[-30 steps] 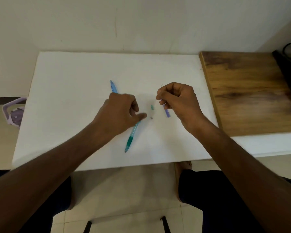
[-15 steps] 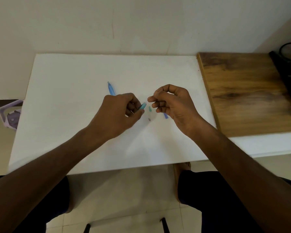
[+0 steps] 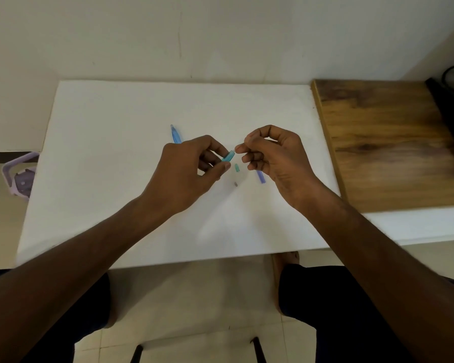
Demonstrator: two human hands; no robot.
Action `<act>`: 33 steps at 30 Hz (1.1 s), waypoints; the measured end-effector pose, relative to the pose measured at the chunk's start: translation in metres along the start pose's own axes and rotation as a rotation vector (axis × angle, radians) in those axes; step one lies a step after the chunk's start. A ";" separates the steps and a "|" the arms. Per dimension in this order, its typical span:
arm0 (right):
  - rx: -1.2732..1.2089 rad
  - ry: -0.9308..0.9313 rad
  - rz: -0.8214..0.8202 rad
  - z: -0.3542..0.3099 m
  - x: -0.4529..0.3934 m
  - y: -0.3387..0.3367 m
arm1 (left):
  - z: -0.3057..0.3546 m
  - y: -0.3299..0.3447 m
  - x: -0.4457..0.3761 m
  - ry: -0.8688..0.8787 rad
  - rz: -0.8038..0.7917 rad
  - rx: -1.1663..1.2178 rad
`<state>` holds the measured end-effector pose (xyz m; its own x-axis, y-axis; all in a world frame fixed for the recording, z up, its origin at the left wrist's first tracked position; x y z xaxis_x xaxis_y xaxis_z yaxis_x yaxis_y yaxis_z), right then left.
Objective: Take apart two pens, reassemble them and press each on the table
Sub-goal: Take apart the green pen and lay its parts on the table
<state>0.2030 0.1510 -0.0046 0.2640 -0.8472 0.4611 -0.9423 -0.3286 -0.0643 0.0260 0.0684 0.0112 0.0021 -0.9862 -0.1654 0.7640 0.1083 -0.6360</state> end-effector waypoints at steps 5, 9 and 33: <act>0.014 -0.007 -0.016 0.001 0.000 0.001 | 0.002 0.000 0.000 0.012 -0.003 -0.013; 0.039 -0.016 -0.022 0.000 0.000 0.002 | 0.001 0.000 0.000 0.007 -0.007 -0.016; 1.172 -0.233 -0.003 0.019 0.011 0.028 | -0.011 -0.005 0.003 -0.276 0.172 0.374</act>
<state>0.1834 0.1243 -0.0177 0.4105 -0.8615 0.2990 -0.2120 -0.4090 -0.8875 0.0151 0.0662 0.0061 0.2806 -0.9598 -0.0064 0.9167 0.2700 -0.2944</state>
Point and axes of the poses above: each hand's wrist, its own x-axis away from the middle knuckle, its own y-axis out of the palm, z = x × y, the point moved 6 cm from there along -x, towards the middle knuckle, and after that the axes turned 10 degrees about y, right-handed, at the moved point
